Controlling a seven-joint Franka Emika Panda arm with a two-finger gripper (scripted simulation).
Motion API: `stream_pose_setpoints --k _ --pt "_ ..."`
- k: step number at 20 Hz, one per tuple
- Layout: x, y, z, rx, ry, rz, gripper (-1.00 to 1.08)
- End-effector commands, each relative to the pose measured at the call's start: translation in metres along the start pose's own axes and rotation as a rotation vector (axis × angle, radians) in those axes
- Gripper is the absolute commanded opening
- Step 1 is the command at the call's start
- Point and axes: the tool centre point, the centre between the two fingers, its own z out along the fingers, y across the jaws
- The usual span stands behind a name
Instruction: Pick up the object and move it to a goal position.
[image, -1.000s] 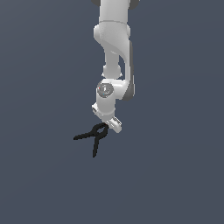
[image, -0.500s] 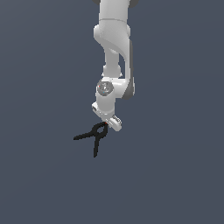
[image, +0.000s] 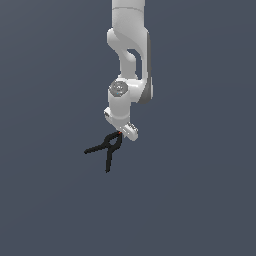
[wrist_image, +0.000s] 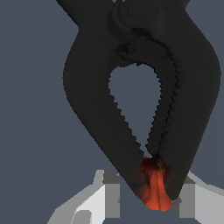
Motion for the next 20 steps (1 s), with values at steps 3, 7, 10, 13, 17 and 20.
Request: stream_pose_setpoints --k 3,7,10,13,17,20 --pt "-0.014 0.016 -0.017 0.001 0.000 0.000 -1.00" --pt "-0.022 0.027 -0.029 0.001 0.000 0.000 -1.00" --pt "-0.026 0.032 -0.035 0.001 0.000 0.000 -1.00" --pt "-0.029 0.036 -0.039 0.000 0.001 0.001 -1.00" --pt "-0.029 0.036 -0.039 0.000 0.001 0.001 -1.00" --pt "-0.029 0.036 -0.042 0.000 0.001 0.001 -1.00"
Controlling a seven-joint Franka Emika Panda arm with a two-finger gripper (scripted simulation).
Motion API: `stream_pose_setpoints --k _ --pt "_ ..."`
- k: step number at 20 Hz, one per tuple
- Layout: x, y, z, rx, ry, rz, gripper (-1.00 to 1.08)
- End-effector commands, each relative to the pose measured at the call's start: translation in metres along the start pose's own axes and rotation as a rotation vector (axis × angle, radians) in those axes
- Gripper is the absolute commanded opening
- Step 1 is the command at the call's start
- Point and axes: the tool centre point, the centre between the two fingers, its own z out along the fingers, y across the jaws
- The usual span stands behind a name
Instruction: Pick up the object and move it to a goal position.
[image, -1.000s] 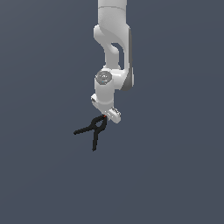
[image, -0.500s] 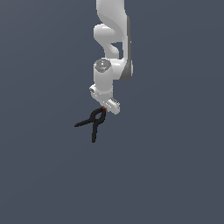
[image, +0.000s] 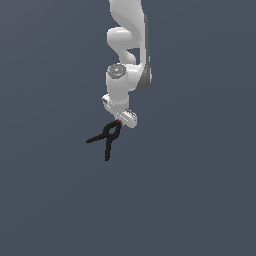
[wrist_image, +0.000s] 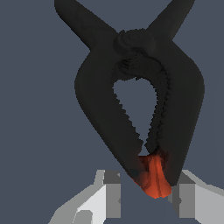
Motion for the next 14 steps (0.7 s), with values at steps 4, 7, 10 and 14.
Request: stream_pose_setpoints --k 4,7,10,14 --pt "-0.001 -0.001 -0.013 0.000 0.001 0.000 -1.00" --pt "-0.003 -0.001 -0.025 0.000 0.001 0.000 -1.00" --pt "-0.004 -0.002 -0.034 0.000 0.001 0.000 -1.00" --pt "-0.004 -0.002 -0.039 0.000 0.001 0.000 -1.00"
